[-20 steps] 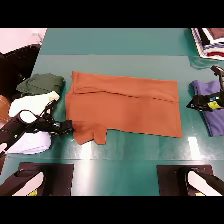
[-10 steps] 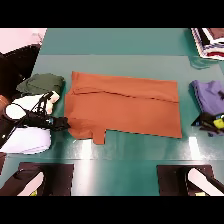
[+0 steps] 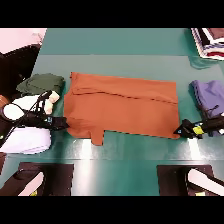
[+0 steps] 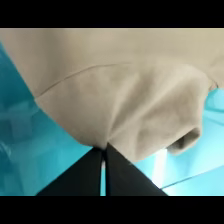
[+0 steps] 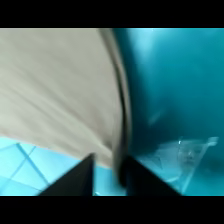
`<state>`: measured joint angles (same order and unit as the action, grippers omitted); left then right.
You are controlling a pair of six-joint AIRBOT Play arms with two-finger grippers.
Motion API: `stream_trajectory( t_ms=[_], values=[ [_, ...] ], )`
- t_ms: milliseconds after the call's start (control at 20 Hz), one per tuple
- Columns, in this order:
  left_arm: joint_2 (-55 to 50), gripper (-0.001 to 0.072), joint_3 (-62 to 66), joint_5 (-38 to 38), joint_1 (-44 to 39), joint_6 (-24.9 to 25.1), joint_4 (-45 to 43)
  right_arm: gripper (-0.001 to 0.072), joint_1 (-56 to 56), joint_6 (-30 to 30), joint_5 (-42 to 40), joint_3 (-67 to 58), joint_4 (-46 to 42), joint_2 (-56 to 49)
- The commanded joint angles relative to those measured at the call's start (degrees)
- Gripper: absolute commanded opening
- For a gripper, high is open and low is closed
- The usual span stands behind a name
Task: Fold the shirts.
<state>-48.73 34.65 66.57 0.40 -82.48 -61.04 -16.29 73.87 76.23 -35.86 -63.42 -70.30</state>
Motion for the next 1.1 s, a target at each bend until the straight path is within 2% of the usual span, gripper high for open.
stream_trajectory(
  t_ms=[0,150,250,350,450,500,600,800,1050],
  values=[
    [0.07,0.0025,0.70,6.80,0.00,-0.81,-4.00,0.0012,5.95,-0.46,0.57,-0.94,-1.18,0.20],
    [3.15,0.0025,1.49,13.79,-0.02,-2.27,-6.32,0.0014,8.02,0.26,5.57,-3.13,-9.38,6.54],
    [8.52,0.0025,1.68,16.41,0.00,-5.25,-6.05,0.0014,7.15,0.42,10.03,-4.48,-13.81,12.63],
    [12.35,0.0025,2.45,18.99,-0.02,-7.56,-2.36,0.0014,4.85,0.81,12.48,-6.38,-14.58,18.56],
    [12.28,0.0025,5.22,17.86,0.00,-7.56,-0.68,0.0013,3.45,1.84,11.52,-9.46,-14.16,21.40],
    [11.56,0.0025,6.67,14.67,-0.02,-7.52,-0.66,0.0013,3.67,1.99,10.56,-11.32,-14.12,21.44],
    [7.98,0.0025,9.18,8.92,0.00,-5.01,-0.72,0.0013,5.97,2.01,8.15,-16.11,-14.16,18.29],
    [-6.56,0.0026,14.32,0.72,0.00,-0.07,-0.48,0.0013,11.43,2.23,2.82,-25.88,-14.14,5.29],
    [-25.59,0.0027,26.25,-8.20,0.00,3.72,0.20,0.0014,13.05,2.84,1.77,-38.40,-12.26,-11.08]
  ],
)
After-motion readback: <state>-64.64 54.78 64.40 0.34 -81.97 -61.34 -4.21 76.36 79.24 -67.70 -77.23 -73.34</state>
